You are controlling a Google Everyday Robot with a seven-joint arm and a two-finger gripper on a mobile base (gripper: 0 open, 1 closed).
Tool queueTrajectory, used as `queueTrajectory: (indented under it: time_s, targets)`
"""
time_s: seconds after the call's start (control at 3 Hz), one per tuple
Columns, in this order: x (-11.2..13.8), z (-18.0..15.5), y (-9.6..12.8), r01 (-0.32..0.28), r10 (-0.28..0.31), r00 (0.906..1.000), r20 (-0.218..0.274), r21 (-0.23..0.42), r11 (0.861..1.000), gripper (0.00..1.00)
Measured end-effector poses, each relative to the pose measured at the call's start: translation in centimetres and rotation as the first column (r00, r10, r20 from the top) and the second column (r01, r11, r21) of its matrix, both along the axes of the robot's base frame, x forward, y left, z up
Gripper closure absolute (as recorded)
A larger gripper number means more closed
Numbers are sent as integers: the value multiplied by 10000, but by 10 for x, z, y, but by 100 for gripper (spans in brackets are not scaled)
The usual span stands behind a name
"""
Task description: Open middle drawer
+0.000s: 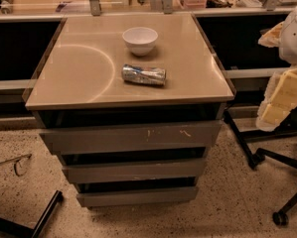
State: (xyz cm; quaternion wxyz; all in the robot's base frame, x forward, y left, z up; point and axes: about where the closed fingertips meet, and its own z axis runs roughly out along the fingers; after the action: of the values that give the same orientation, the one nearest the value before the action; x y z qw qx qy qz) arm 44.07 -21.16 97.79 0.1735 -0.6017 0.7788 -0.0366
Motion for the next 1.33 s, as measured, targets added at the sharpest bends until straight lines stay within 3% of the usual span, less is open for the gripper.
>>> queueTrajectory:
  time_s: [0.33,0.67,1.0,1.33]
  targets:
    - [2,-19,22,144,-153,9998,154,546,9984,0]
    - [13,-64,62,208,-249,9995,217,1691,9854,0]
    - [11,-68,67,211,-254,9994,242,1643,9862,0]
    - [-2,-93,99,71,-117,9997,199,2168,9762,0]
